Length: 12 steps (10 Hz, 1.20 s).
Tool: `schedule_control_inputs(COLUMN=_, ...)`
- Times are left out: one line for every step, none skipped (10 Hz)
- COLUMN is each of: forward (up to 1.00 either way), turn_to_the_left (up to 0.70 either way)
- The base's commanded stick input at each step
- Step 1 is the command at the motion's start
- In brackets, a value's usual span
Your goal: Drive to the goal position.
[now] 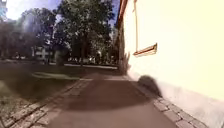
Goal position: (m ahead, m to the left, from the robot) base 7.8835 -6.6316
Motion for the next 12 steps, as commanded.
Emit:
schedule_control_inputs(forward=0.70, turn_to_the_left=0.00)
schedule_control_inputs(forward=0.70, turn_to_the_left=0.00)
schedule_control_inputs(forward=0.70, turn_to_the_left=0.00)
schedule_control_inputs(forward=0.70, turn_to_the_left=0.00)
schedule_control_inputs(forward=0.70, turn_to_the_left=0.00)
schedule_control_inputs(forward=0.70, turn_to_the_left=0.00)
schedule_control_inputs(forward=0.70, turn_to_the_left=0.00)
schedule_control_inputs(forward=0.70, turn_to_the_left=0.00)
schedule_control_inputs(forward=0.70, turn_to_the_left=0.00)
schedule_control_inputs(forward=0.70, turn_to_the_left=0.00)
schedule_control_inputs(forward=0.70, turn_to_the_left=0.00)
schedule_control_inputs(forward=0.70, turn_to_the_left=0.00)
